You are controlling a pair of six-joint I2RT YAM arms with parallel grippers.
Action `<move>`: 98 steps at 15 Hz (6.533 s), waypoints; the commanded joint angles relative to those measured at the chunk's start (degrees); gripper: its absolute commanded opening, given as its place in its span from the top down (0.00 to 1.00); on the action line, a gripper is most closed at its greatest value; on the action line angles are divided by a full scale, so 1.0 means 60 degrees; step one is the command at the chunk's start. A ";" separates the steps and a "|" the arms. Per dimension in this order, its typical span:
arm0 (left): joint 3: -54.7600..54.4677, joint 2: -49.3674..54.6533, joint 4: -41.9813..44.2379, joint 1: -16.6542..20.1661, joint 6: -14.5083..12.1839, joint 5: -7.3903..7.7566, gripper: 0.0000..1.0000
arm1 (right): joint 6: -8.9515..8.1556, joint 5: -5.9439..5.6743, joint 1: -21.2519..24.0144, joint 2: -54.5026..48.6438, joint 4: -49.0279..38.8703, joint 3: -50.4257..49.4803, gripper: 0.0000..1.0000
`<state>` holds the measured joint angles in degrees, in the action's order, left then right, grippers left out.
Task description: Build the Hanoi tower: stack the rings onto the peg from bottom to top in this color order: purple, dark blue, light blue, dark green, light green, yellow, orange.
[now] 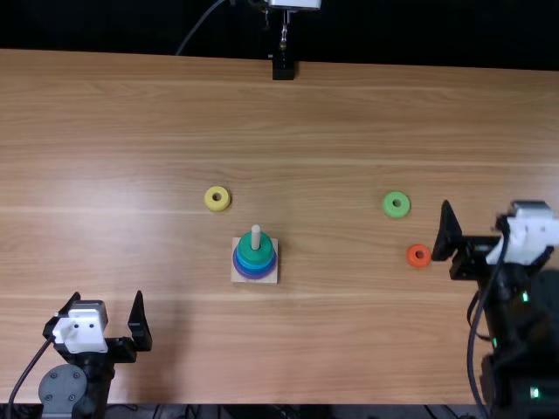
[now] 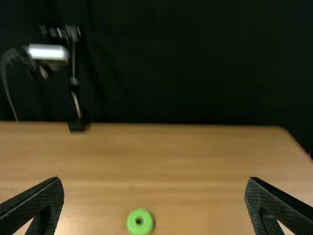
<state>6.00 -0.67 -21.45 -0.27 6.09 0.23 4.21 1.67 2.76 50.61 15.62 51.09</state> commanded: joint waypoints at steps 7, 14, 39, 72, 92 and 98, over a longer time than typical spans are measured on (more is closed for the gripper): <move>-0.1000 0.0111 -0.0749 0.0031 -0.0030 -0.0021 0.00 | -0.1844 -0.0173 -0.0549 0.5276 0.3560 0.3672 0.00; -0.1000 0.0111 -0.0749 0.0031 -0.0030 -0.0021 0.00 | -0.2125 -0.0191 -0.0959 0.8704 0.4509 0.4742 0.00; -0.1000 0.0111 -0.0749 0.0031 -0.0030 -0.0021 0.00 | -0.2143 -0.0208 -0.0944 1.2439 0.4492 0.6778 0.17; -0.1000 0.0111 -0.0749 0.0031 -0.0030 -0.0021 0.00 | -0.2090 -0.0191 -0.6642 0.9700 1.0872 1.1583 0.96; -0.1000 0.0111 -0.0749 0.0031 -0.0030 -0.0021 0.00 | -0.2125 -0.0173 -0.7404 1.1238 1.0767 1.2476 0.96; -0.1000 0.0111 -0.0749 0.0031 -0.0030 -0.0021 0.00 | -0.2143 -0.0191 -0.7404 1.1633 1.0767 1.2418 0.86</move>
<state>6.00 -0.67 -21.45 -0.27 6.09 0.21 -8.23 0.40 -41.15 118.96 80.14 124.25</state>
